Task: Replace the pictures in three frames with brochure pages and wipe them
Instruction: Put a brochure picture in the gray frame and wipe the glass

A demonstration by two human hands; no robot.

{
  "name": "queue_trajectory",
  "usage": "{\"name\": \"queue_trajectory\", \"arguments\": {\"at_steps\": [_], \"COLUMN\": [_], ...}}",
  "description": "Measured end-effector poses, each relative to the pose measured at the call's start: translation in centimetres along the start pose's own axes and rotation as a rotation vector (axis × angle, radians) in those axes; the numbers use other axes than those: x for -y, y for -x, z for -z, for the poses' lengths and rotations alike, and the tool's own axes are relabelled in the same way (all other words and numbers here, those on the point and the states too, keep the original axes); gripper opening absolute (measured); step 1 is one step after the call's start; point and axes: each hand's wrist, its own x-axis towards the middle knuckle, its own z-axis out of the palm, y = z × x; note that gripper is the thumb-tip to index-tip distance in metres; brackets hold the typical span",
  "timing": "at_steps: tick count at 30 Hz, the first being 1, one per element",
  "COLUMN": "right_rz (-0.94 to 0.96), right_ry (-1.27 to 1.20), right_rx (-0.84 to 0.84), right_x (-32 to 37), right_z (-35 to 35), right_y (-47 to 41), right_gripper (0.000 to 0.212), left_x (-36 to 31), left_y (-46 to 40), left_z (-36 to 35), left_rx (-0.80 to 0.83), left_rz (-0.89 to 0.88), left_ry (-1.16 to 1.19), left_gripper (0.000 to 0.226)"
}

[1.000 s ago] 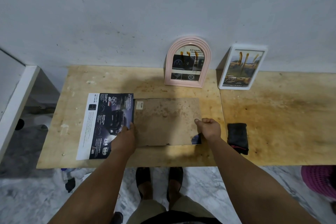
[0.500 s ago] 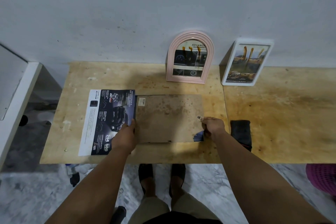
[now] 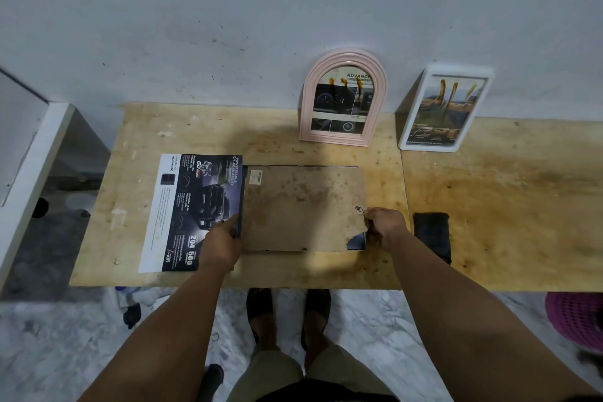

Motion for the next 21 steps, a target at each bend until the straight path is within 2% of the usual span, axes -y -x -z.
{"name": "queue_trajectory", "arguments": {"at_steps": [5,14,16,21], "right_rz": [-0.042,-0.072,-0.011,0.297], "right_ry": [0.020,0.025,0.060,0.283], "right_rx": [0.044,0.040,0.029,-0.091], "right_x": [0.19,0.02,0.03,-0.68], "right_z": [0.39,0.42,0.14,-0.43], "right_y": [0.09,-0.10,-0.08,0.86], "right_gripper": [0.007,0.014,0.017,0.013], "left_x": [0.25,0.09,0.13,0.29], "left_y": [-0.14,-0.21,-0.33,-0.67], "left_z": [-0.06,-0.05,-0.14,-0.11], "left_rx": [-0.001,0.005,0.005,0.016], "left_rz": [0.022,0.047,0.042,0.039], "left_ry": [0.045,0.033,0.025,0.029], "left_gripper": [0.066,0.063,0.063,0.059]}}
